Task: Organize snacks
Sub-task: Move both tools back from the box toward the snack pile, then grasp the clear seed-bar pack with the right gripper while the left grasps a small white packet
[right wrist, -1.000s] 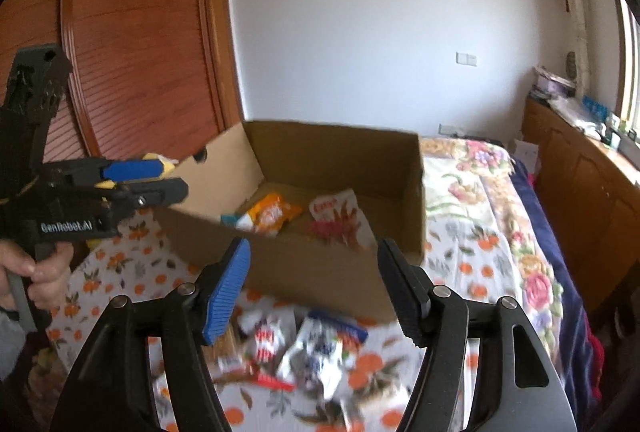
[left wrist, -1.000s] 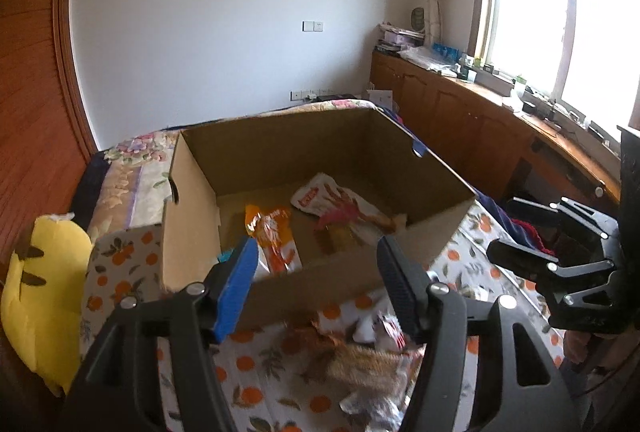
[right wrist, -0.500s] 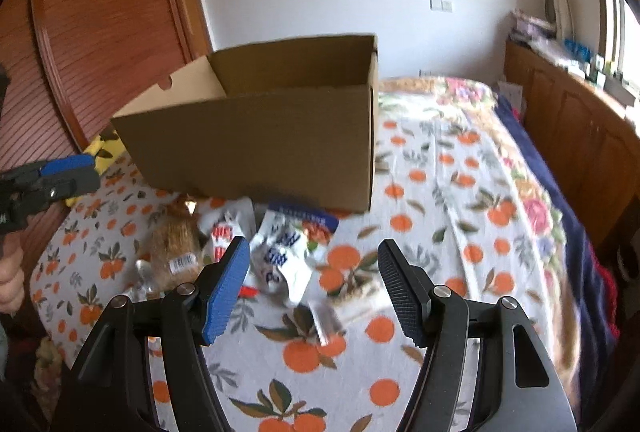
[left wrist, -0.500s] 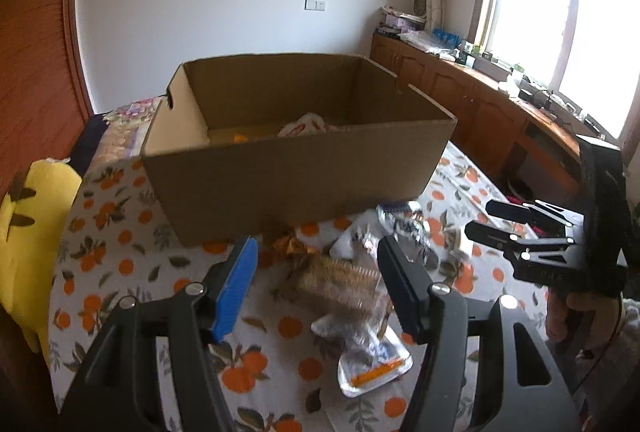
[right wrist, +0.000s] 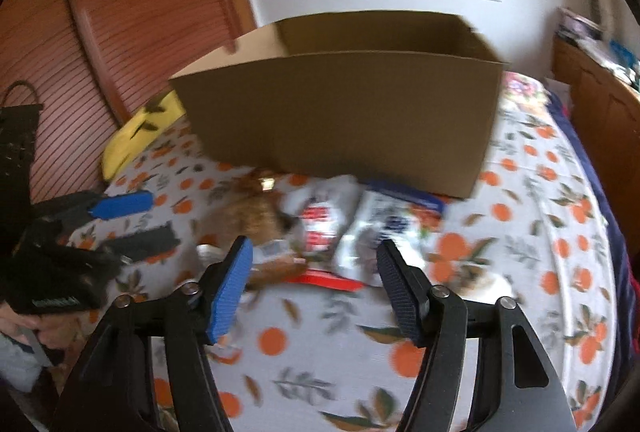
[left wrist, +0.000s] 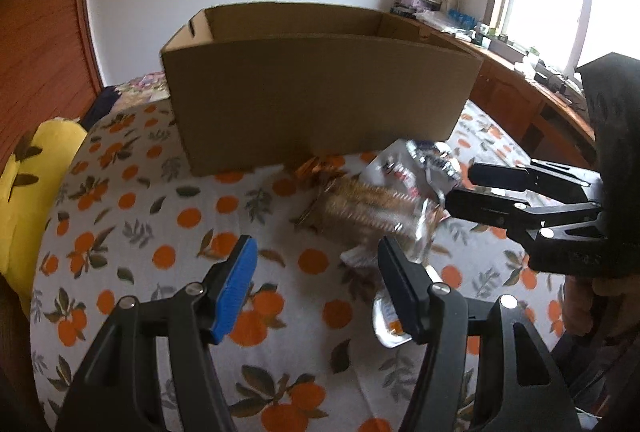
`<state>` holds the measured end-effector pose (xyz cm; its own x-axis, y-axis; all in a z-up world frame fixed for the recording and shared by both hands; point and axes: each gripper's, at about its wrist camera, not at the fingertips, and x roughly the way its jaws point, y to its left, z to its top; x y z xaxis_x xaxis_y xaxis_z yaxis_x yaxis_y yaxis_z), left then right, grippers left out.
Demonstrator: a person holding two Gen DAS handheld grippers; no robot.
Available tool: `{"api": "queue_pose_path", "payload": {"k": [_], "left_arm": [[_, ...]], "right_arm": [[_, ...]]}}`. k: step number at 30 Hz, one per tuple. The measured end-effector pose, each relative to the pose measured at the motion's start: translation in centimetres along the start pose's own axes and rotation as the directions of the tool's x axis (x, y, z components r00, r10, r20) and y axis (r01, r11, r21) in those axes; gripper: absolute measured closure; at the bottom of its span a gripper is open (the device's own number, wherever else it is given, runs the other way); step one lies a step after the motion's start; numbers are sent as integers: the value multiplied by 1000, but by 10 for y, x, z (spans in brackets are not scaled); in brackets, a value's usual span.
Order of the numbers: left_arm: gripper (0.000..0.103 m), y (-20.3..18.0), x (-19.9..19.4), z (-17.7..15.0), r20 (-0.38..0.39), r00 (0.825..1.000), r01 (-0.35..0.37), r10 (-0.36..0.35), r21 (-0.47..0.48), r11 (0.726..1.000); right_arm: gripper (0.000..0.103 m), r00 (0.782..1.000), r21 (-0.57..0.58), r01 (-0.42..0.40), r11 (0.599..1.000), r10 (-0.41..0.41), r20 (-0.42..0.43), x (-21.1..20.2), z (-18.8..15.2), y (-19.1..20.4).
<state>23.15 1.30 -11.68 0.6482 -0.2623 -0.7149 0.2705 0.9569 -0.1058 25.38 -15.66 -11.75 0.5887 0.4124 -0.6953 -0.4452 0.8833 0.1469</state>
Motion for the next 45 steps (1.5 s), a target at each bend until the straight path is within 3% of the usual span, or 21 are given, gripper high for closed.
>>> {"api": "queue_pose_path", "payload": {"k": [6,16,20,23,33,39,45], "left_arm": [[40,17,0,-11,-13,1000,-19,19,-33,999],[40,32,1,-19,-24,1000,-21,19,-72,997],[40,29,-1,-19,-25,1000,-4,2,-78,997],[40,23,-3,-18,-24,999,26,-28,-93,995],[39,-21,8,-20,-68,991,112,-119,-101,989],[39,-42,17,-19,-93,989,109,-118,-92,990],[39,-49,26,-19,-101,993,56,-67,-104,993]], "right_arm": [[43,995,-78,-81,994,76,-67,31,9,32],[43,982,-148,-62,987,34,-186,73,25,40],[56,972,-160,-70,985,31,-234,85,24,40],[59,976,-151,-68,986,35,-214,80,22,39],[60,998,-84,-32,996,28,-58,6,4,19],[59,1000,-34,20,999,-21,-9,-25,-18,-5],[59,1000,18,29,999,-29,1,-37,-38,-26]]}}
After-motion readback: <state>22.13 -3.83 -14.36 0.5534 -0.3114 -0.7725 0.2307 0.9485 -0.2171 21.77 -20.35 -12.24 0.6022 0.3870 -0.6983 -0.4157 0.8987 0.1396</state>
